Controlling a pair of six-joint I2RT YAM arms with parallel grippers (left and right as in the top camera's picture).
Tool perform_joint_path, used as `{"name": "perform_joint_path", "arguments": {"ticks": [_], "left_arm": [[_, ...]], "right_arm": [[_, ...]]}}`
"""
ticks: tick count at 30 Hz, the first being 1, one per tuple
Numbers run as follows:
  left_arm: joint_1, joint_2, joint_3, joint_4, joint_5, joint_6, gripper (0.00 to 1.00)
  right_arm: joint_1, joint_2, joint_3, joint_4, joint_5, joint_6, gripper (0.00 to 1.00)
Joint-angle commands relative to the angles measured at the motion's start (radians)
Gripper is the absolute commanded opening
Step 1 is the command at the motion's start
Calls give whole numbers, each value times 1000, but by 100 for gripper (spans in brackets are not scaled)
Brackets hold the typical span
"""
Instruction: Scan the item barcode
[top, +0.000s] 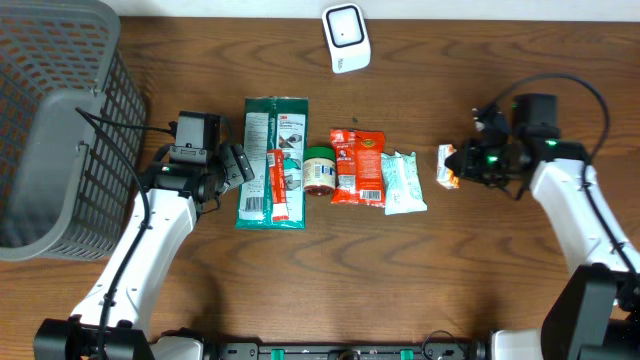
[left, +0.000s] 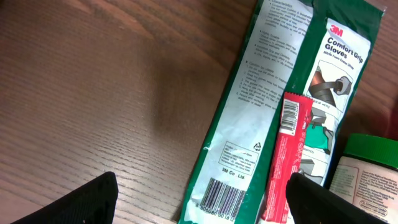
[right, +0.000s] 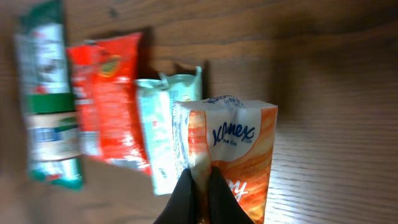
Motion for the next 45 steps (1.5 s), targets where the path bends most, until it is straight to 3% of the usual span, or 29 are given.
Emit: {"name": "perform_joint_path", "arguments": {"ticks": [1, 13, 18, 27, 35, 45], "left_arm": [[3, -5, 17, -3, -19, 10, 87], [3, -5, 17, -3, -19, 10, 87], [3, -5, 17, -3, -19, 10, 87], [3, -5, 17, -3, -19, 10, 87], [3, -5, 17, -3, -19, 10, 86], [3, -5, 17, -3, -19, 10, 87]], "right_arm": [[-78, 45, 8, -4, -320, -87, 1], [-133, 292, 2, 40, -599, -261, 1], [-143, 393, 2, 97, -607, -261, 1], [-191, 410, 2, 93, -560, -276, 5], [-193, 410, 2, 71, -426, -276, 26], [-199, 393, 23, 67, -401, -276, 50]]}}
